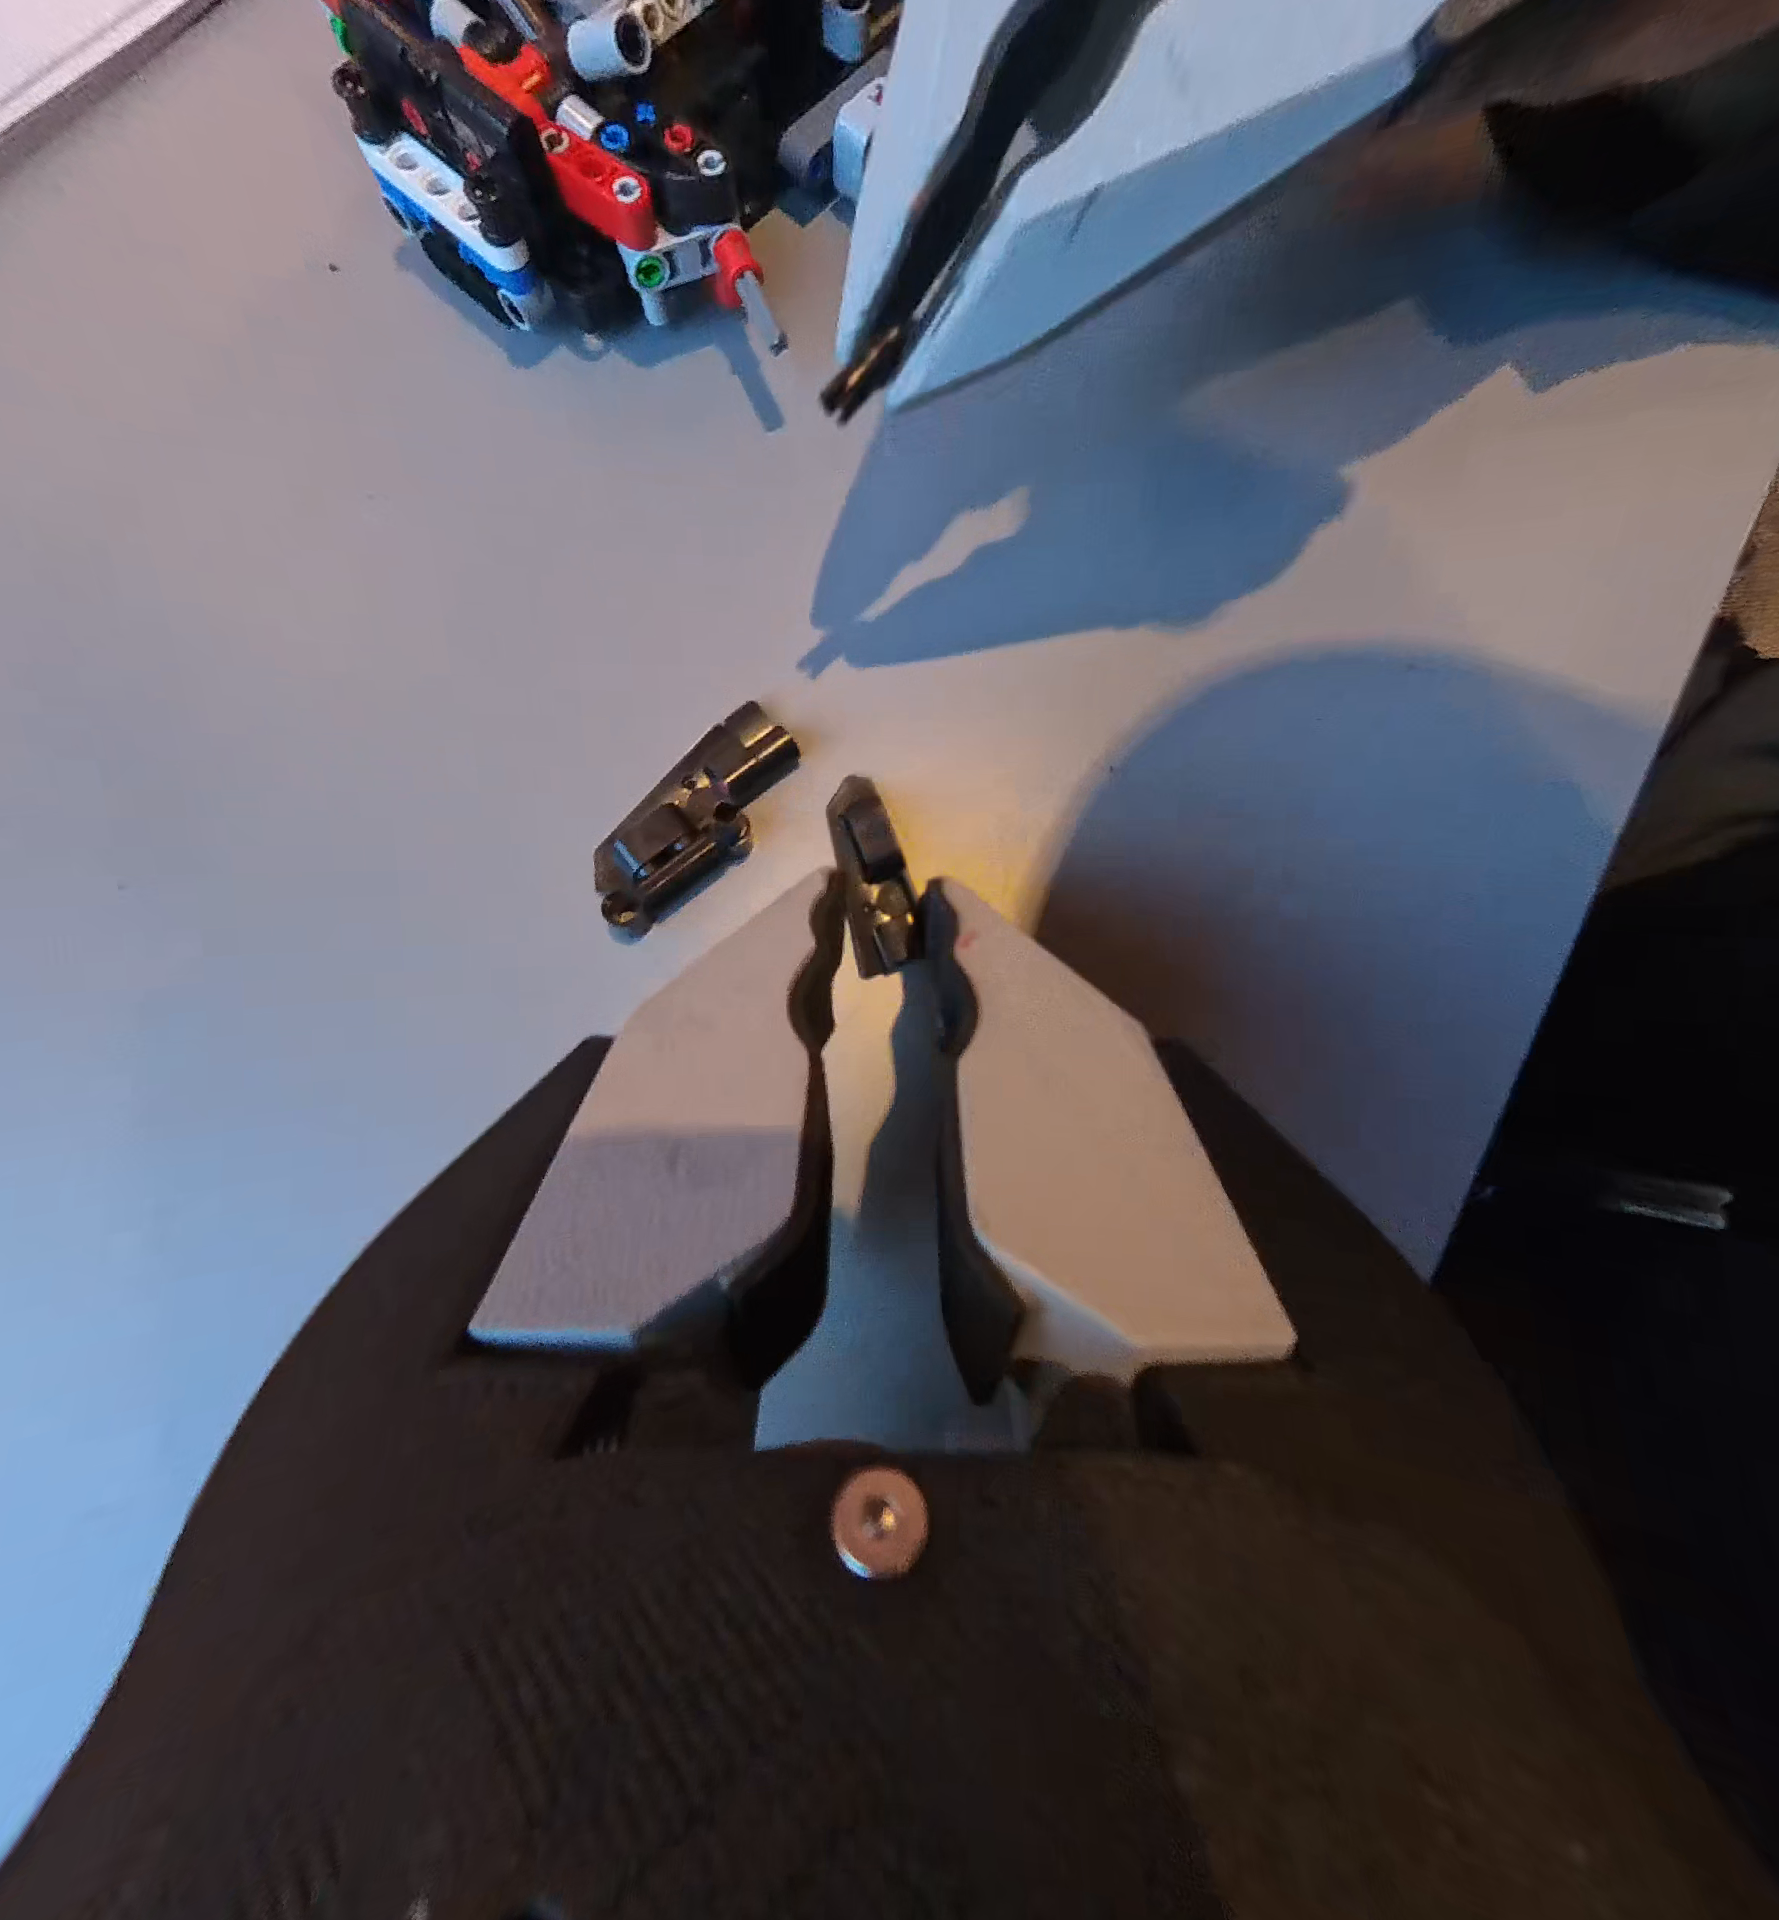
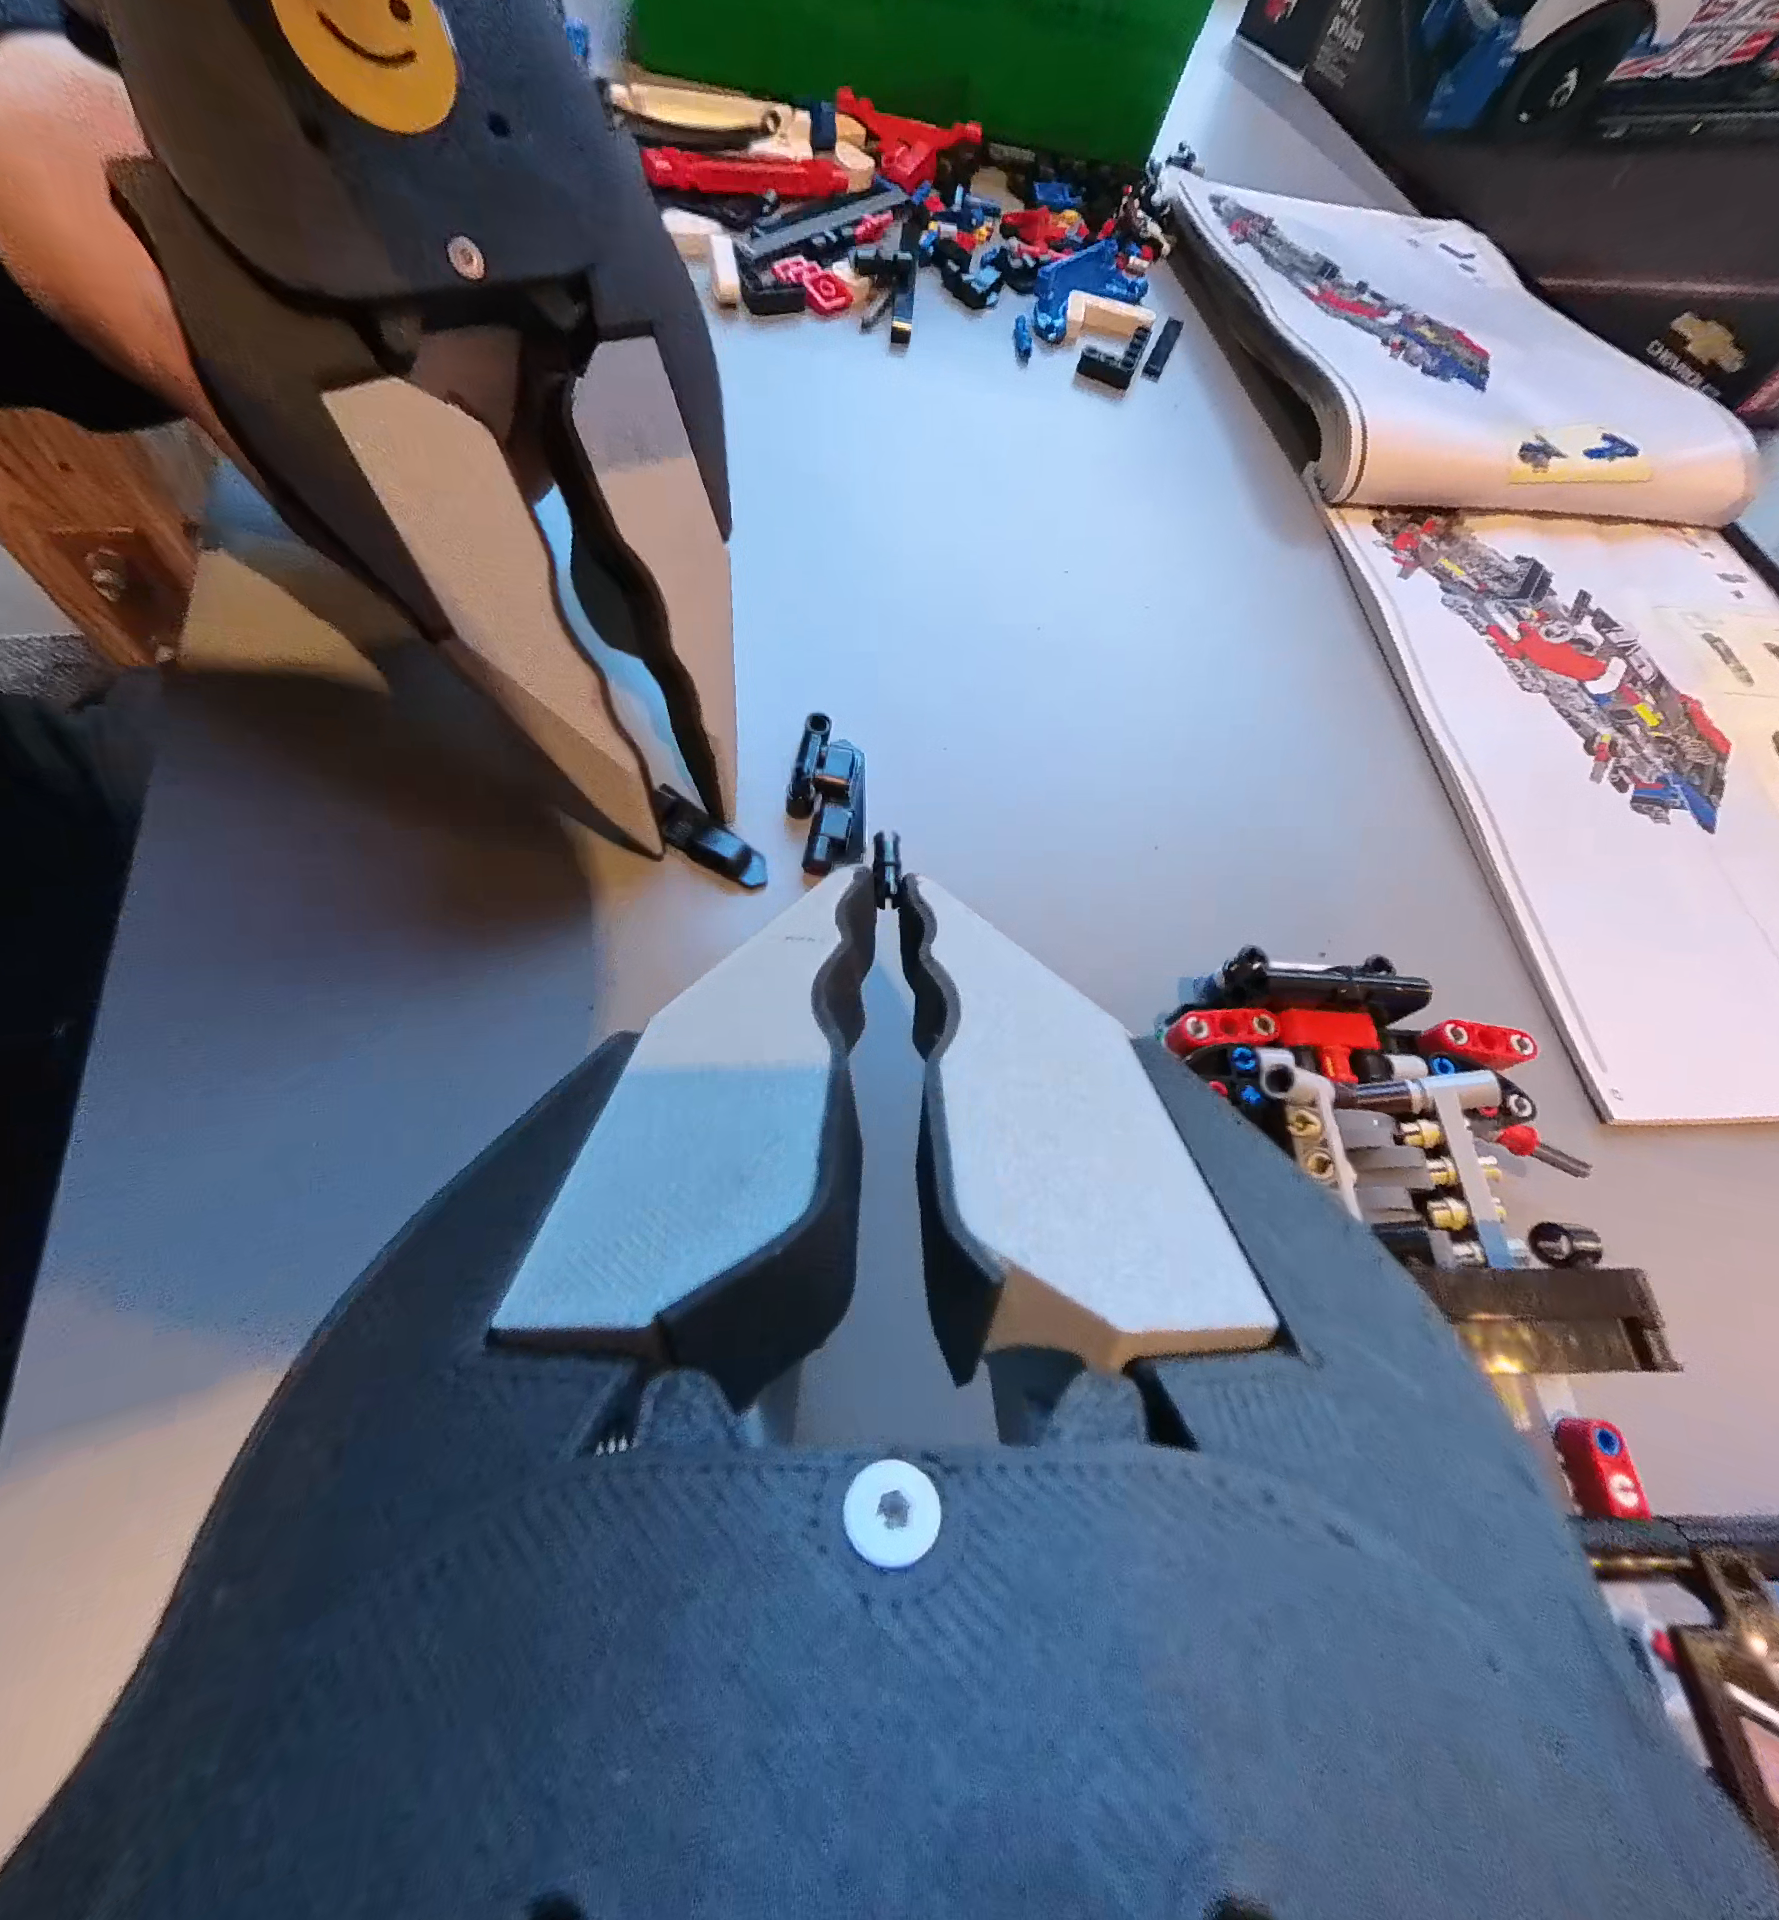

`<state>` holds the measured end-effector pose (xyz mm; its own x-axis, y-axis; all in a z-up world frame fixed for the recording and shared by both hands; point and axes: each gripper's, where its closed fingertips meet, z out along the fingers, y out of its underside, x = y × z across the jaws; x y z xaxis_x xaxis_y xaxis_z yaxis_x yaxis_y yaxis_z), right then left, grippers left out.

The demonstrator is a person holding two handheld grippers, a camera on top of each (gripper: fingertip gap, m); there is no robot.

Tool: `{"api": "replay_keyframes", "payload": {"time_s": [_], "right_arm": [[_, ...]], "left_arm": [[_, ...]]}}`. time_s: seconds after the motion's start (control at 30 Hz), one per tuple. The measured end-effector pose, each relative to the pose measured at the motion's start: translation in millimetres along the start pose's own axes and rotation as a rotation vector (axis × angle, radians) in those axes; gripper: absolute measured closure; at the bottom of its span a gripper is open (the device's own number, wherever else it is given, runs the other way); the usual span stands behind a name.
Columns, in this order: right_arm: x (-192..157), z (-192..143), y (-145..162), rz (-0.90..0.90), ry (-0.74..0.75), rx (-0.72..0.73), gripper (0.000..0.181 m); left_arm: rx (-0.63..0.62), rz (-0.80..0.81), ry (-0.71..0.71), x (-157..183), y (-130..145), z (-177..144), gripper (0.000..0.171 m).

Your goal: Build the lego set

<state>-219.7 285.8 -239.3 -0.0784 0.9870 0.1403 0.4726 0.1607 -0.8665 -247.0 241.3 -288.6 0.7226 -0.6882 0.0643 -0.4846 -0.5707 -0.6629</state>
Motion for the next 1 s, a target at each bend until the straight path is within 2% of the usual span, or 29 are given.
{"api": "replay_keyframes", "payload": {"time_s": [0.13,0.27,0.4,0.47,0.57,0.67,0.7,0.8,0.87,0.93,1.0], "right_arm": [[-1.3,-5.7,-5.2,-0.016,0.006,0.021,0.180],[-2.2,-5.4,-2.8,-0.024,0.008,0.007,0.180],[-2.4,-2.1,0.9,-0.028,0.010,-0.012,0.180],[-1.2,-0.3,3.6,-0.025,0.014,-0.023,0.180],[0.9,1.6,6.5,-0.006,0.013,-0.028,0.180],[0.7,2.8,6.3,0.013,-0.002,-0.020,0.180],[-0.3,3.5,5.4,0.016,-0.009,-0.015,0.180],[-5.2,7.1,3.1,0.019,-0.037,-0.010,0.180],[-8.5,10.4,2.6,0.013,-0.049,-0.016,0.180],[-11.1,12.5,2.5,-0.004,-0.055,-0.021,0.180],[-11.8,13.2,3.5,-0.021,-0.050,-0.026,0.180]], "left_arm": [[-0.017,-0.009,-0.057,-14.7,11.4,-11.1,0.160],[-0.083,0.001,-0.252,-80.2,39.5,-43.0,0.165],[-0.105,-0.074,-0.343,-143.8,60.6,-68.3,0.164],[-0.096,-0.093,-0.372,-164.2,64.7,-74.5,0.161],[-0.082,-0.104,-0.382,-172.3,61.0,-80.5,0.150],[-0.027,-0.036,-0.380,-158.6,39.0,-87.2,0.148],[0.002,-0.008,-0.329,-144.0,27.4,-84.5,0.148],[0.092,0.089,-0.024,-72.3,-10.7,-59.7,0.151],[0.114,0.159,0.114,-35.2,-28.3,-40.5,0.152],[0.113,0.225,0.184,-13.4,-38.9,-22.5,0.153],[0.090,0.283,0.199,-5.3,-42.2,-8.0,0.154]]}}
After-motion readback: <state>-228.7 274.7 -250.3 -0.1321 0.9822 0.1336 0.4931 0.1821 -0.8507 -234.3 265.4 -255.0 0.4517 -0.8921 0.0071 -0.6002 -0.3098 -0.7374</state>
